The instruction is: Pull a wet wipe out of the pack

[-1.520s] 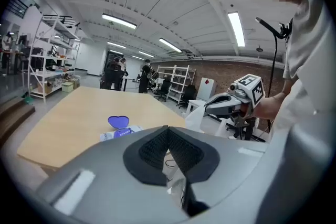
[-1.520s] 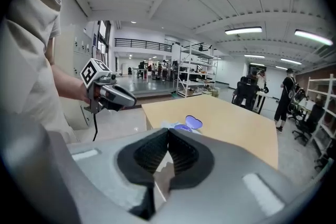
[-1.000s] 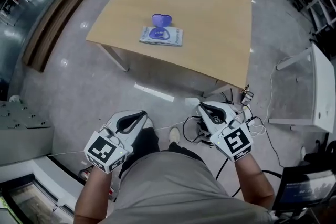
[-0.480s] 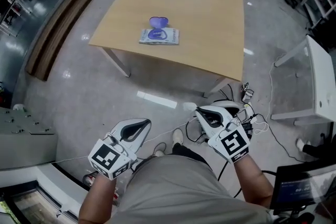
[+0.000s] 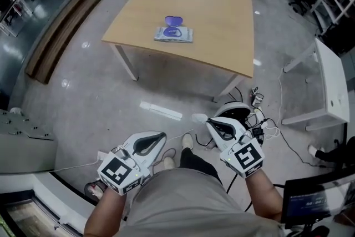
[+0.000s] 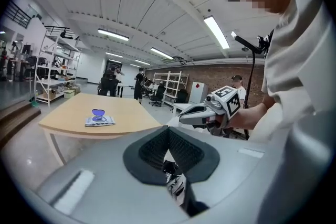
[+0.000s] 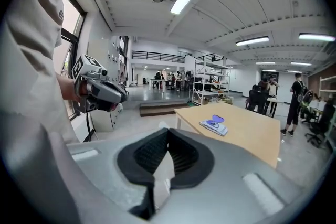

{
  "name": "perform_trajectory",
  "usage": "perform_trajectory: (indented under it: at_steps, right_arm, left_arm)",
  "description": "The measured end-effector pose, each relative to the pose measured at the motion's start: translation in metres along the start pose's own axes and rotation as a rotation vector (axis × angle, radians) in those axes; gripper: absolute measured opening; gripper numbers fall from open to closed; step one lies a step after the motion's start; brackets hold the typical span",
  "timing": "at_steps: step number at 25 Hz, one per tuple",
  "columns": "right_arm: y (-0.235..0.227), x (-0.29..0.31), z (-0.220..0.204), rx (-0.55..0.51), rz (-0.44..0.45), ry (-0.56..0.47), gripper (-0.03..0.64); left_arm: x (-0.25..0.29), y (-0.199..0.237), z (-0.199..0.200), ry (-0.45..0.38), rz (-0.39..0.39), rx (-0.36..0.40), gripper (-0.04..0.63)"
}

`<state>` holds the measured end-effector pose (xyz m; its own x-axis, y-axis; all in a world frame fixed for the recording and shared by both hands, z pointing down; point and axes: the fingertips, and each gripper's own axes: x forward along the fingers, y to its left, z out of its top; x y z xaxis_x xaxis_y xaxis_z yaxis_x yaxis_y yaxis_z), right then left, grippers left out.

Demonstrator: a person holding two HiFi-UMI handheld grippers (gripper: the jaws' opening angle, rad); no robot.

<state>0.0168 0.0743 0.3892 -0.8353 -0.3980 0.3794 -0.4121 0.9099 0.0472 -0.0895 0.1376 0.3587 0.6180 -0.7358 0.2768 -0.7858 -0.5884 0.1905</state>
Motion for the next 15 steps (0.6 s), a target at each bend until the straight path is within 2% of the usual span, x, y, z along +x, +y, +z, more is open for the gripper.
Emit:
perform_trajectory:
  at_steps: [6, 9, 15]
  right_arm:
    - [0.056, -0.032, 0.009, 0.027, -0.03, -0.026, 0.003]
    - [0.069, -0.041, 0.002, 0.026, -0.013, -0.026, 0.003]
    - [0.074, -0.051, 0.008, -0.025, 0.039, -0.04, 0.003]
  left_arm:
    - [-0.046, -0.036, -0.008, -0.025, -0.032, -0.006, 0.003]
    - [-0.05, -0.049, -0.013, -0.031, -0.037, -0.016, 0.003]
    - [-0.039, -0.058, -0.019, -0.034, -0.004, 0.018, 0.003]
